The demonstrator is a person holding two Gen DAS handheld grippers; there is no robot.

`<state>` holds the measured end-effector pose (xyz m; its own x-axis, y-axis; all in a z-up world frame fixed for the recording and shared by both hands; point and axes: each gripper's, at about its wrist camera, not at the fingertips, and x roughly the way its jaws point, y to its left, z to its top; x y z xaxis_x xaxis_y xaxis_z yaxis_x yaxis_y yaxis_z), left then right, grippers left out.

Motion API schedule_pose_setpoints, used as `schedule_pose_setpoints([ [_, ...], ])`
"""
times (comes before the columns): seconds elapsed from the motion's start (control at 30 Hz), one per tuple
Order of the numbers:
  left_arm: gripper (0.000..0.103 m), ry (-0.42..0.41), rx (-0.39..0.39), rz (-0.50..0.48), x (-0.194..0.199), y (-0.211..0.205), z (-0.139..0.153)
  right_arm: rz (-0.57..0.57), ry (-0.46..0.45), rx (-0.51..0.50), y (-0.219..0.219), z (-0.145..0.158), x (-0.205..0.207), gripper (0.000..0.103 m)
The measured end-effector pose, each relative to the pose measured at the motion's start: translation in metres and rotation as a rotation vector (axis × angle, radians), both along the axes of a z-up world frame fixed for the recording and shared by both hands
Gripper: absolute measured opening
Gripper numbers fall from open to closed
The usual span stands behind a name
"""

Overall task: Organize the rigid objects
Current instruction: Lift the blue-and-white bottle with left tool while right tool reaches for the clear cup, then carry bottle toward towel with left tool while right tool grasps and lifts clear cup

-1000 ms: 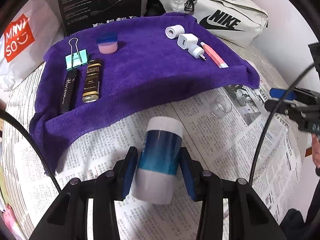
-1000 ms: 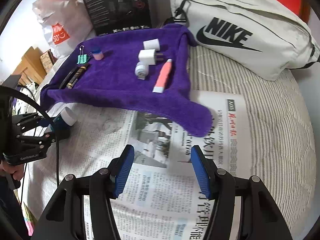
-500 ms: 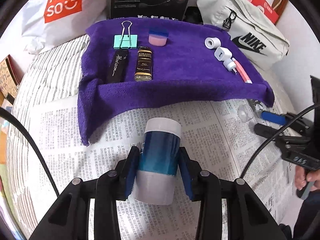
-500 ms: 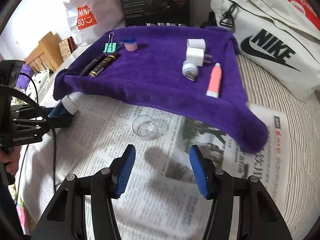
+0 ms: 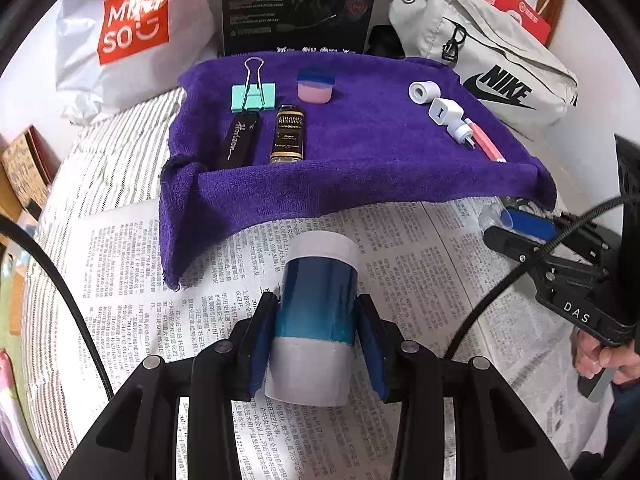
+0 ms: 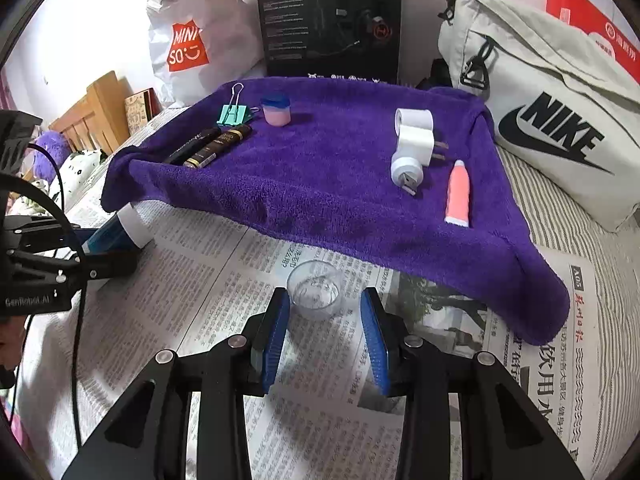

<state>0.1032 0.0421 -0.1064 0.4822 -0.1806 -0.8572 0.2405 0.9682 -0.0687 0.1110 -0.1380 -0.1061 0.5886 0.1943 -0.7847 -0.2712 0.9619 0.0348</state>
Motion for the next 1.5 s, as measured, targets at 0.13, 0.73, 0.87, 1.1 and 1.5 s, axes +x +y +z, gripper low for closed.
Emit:
schedule_pose_setpoints([
  [0.13, 0.039, -0.065, 0.02, -0.013, -0.008, -0.002, -0.002, -0.001, -0.007, -0.023, 0.004, 0.0, 0.002, 0.038],
  [0.73, 0.048, -0.147, 0.006, -0.021, -0.021, -0.004, -0.005, -0.006, -0.014, -0.038, 0.007, 0.0, 0.002, 0.034],
  [0.87, 0.048, -0.147, 0.004, -0.017, -0.021, -0.003, -0.005, 0.009, -0.017, -0.042, 0.009, 0.001, 0.002, 0.027],
  [1.1, 0.048, -0.148, 0.011, -0.015, -0.021, -0.004, -0.005, 0.01, -0.018, -0.04, 0.008, 0.0, 0.001, 0.027],
  [1.5, 0.047, -0.147, 0.011, -0.017, -0.021, -0.005, -0.006, 0.013, -0.029, -0.07, 0.011, -0.001, 0.0, 0.027],
])
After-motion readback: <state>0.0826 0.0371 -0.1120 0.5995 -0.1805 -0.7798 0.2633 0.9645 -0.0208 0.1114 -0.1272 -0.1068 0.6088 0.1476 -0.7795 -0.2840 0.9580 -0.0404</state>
